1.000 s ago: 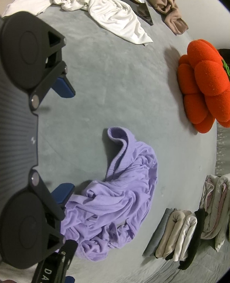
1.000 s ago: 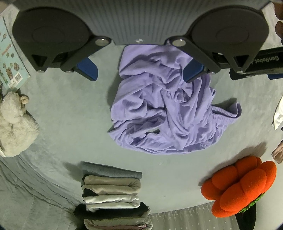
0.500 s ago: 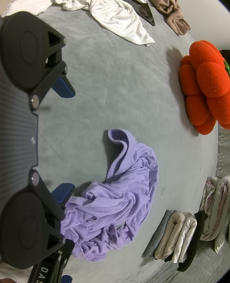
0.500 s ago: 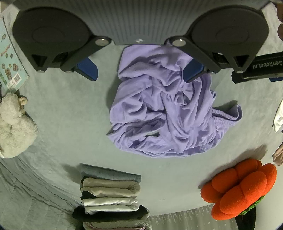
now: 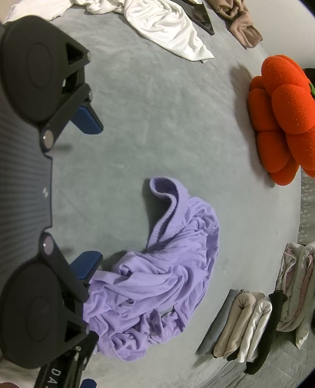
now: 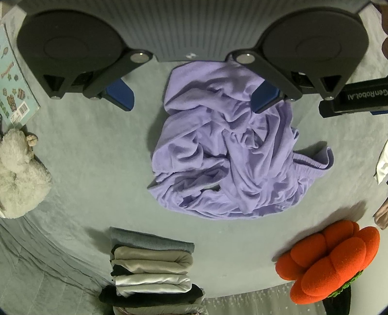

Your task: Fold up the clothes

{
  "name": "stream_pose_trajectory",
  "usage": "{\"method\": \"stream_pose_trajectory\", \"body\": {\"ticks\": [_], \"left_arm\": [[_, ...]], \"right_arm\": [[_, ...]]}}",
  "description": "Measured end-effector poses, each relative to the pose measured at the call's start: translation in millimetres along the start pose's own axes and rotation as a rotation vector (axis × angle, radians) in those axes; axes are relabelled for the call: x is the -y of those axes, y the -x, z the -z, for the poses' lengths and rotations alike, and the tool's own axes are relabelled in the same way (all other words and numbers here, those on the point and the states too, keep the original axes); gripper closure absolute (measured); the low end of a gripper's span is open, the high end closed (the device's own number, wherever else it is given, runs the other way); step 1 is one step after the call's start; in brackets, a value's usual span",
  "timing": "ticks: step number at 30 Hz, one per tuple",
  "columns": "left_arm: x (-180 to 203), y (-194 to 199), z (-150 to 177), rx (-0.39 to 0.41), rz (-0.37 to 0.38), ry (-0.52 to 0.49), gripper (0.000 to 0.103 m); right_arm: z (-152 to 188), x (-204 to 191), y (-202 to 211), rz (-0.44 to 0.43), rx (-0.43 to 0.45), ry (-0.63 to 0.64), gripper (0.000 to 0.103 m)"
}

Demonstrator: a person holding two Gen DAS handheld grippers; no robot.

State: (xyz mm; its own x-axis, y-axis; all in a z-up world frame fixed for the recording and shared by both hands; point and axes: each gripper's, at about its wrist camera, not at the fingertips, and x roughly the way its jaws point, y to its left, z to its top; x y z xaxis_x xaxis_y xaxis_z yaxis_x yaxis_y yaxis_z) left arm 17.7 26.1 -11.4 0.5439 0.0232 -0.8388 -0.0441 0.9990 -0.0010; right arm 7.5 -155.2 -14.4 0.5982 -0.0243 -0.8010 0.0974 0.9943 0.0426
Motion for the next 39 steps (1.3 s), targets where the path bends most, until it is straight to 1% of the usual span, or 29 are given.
{"method": "stream_pose_trajectory", "body": {"ticks": [5, 14, 25, 35, 37, 39], "left_arm": [[0.1, -2.2, 0.0, -0.005, -0.005, -0.001, 0.001], [0.0, -6.4, -7.0, -0.016, -0.031, -0.001, 0.000], [-1.3, 2.3, -34.4, 0.013, -0.036, -0.052, 0.000], [-13.2, -33.5, -40.7, -0.007, -0.046, -0.044, 0.000], [-15.4, -40.4, -41.0, -0.003, -0.048, -0.048, 0.000], [-17.7, -48.4, -40.5, -0.015, -0.048, -0.048, 0.000]], "right_arm": [[1.0, 0.4, -0.2, -0.002, -0.003, 0.001, 0.000], [4.1, 4.0, -10.8, 0.018, -0.051, -0.015, 0.000], [-18.2, -4.8, -25.7, 0.039, -0.053, 0.006, 0.000], [-37.5, -12.2, -42.7, 0.058, -0.058, 0.021, 0.000], [-34.6, -8.6, -58.0, 0.054, -0.093, 0.003, 0.000], [-32.9, -6.0, -71.0, 0.043, -0.135, -0.005, 0.000]]}}
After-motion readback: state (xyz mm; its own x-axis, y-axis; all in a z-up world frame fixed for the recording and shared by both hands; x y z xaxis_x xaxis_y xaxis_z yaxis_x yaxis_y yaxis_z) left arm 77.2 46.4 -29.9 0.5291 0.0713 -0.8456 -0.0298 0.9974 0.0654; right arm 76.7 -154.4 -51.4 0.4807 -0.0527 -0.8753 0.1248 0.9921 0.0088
